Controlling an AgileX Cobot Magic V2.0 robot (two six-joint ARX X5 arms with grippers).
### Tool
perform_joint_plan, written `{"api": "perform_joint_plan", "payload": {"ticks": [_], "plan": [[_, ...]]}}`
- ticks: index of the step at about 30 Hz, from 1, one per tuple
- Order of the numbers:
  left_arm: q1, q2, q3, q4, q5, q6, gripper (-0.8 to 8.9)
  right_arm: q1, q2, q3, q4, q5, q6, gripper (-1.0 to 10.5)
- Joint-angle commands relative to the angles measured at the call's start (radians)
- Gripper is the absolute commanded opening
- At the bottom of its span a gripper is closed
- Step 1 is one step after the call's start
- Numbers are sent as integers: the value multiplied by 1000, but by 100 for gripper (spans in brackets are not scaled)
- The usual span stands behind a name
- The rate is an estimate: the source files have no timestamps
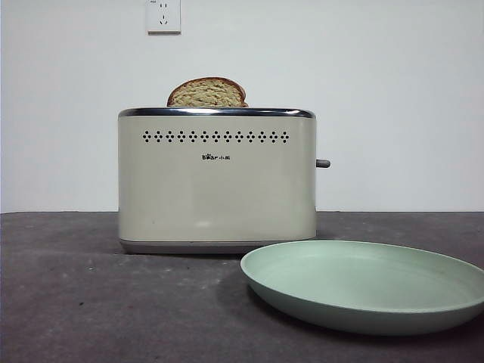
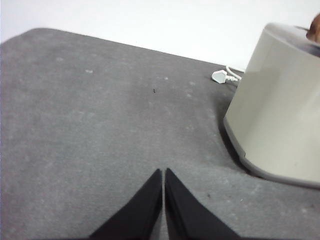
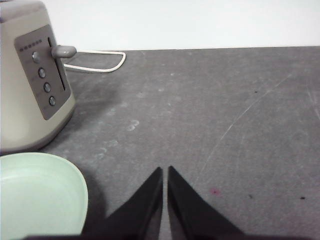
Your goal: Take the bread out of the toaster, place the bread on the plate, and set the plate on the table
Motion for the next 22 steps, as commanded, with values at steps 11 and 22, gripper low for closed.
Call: {"api": "perform_joint_plan", "payload": {"ticks": [11, 22], "plan": [[3, -1, 27, -12, 83, -199, 7, -1, -3, 32, 10, -53, 192, 5], [3, 114, 221, -59, 192, -214, 7, -1, 79, 257, -133, -62, 215, 4]]}}
